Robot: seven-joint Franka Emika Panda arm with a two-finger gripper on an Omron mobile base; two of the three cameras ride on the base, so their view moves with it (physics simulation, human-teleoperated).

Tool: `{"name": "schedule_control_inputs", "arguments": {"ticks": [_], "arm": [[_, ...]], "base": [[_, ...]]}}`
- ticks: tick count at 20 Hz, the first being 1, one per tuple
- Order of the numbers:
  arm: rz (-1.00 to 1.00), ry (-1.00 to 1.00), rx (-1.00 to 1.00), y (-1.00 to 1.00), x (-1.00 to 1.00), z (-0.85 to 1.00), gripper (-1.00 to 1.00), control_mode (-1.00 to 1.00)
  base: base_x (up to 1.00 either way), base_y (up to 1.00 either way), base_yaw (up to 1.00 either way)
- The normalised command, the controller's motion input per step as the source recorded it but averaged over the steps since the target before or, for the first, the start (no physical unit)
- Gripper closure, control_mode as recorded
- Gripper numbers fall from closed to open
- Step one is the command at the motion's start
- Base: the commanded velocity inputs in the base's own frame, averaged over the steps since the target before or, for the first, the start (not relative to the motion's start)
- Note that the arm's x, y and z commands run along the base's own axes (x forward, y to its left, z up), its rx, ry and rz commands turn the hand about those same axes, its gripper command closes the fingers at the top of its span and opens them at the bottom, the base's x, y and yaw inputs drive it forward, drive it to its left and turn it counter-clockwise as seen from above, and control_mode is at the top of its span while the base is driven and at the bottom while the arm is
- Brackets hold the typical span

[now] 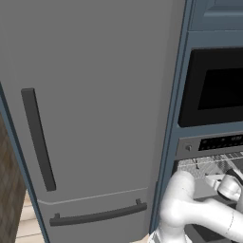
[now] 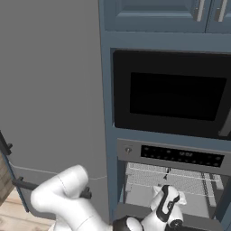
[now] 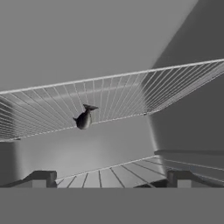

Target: Take the fish from the oven and place it on the plate on the counter.

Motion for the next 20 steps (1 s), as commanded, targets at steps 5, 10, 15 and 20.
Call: {"name": "schedule_control_inputs", "arguments": {"ticks": [5, 10, 15, 20], "arm": [[-0.02, 0.00, -0.04, -0.20, 0.05, -0.46, -1.00, -1.00], [-0.01, 0.01, -0.03, -0.23, 0.08, -0.37, -1.00, -1.00], [0.00, 0.01, 0.00, -0.33, 0.17, -0.17, -1.00, -1.00], [-0.01, 0.04, 0.00, -0.30, 0.19, -0.20, -1.00, -1.00]], "base": [[0.00, 0.00, 0.00], [0.00, 0.00, 0.00], [0.00, 0.00, 0.00], [0.00, 0.00, 0.00]]}}
